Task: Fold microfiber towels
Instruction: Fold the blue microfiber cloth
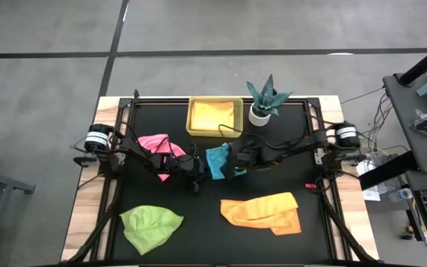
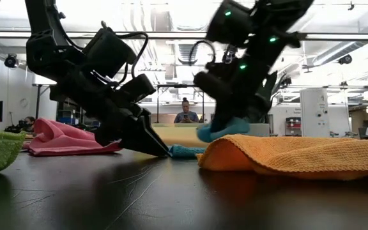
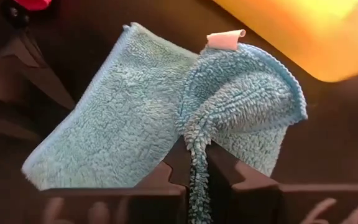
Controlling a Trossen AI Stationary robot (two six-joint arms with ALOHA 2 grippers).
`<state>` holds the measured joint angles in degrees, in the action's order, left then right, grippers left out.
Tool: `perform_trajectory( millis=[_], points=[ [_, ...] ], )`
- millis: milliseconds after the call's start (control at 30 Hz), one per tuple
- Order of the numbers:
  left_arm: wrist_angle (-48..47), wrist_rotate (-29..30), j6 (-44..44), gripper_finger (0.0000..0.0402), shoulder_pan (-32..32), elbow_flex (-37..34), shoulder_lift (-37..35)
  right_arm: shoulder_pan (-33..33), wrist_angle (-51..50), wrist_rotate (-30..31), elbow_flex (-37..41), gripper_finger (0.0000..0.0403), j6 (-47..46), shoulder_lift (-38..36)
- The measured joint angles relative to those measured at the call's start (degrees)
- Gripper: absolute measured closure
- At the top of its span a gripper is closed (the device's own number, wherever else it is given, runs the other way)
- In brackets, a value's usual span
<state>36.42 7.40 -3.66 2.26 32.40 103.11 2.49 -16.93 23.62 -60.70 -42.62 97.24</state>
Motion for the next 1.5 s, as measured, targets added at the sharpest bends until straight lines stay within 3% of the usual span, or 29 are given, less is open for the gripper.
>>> perform_trajectory(
  millis=[200, 533, 800, 1000, 1200, 1333, 1400, 1500],
  points=[
    [-0.13, -0.02, 0.02, 0.0268, 0.00, -0.02, 0.00, -1.00, -7.55, 0.46, -7.26, 0.0339, 1.30, 5.74],
    [0.13, -0.07, 0.00, 0.0268, 0.00, -0.07, 0.00, -0.64, -7.67, 0.36, -11.15, 0.0229, 2.83, 7.23],
    [0.46, -0.13, 0.00, 0.0268, 0.00, -0.13, 0.02, 1.67, -8.12, 0.24, -13.92, 0.0198, 10.34, 7.10],
    [0.47, -0.17, -0.01, 0.0268, 0.04, -0.15, 0.04, 2.59, -16.13, 0.43, -14.05, 0.0209, 14.20, 4.02],
    [0.50, -0.20, 0.00, 0.0268, 0.04, -0.15, 0.04, 2.50, -21.37, 2.60, -10.74, 0.0245, 13.96, 1.65],
    [0.55, -0.22, -0.02, 0.0268, 0.02, -0.15, 0.04, 2.72, -14.04, 1.52, -6.29, 0.0285, 12.78, 1.61],
    [0.55, -0.22, -0.04, 0.0268, 0.00, -0.15, 0.04, 2.90, -4.22, -0.35, -3.35, 0.0308, 12.85, 2.02],
    [0.55, -0.22, -0.02, 0.0268, 0.00, -0.13, 0.04, 3.05, 13.42, -8.63, 1.00, 0.0342, 14.73, 3.17]
  ],
)
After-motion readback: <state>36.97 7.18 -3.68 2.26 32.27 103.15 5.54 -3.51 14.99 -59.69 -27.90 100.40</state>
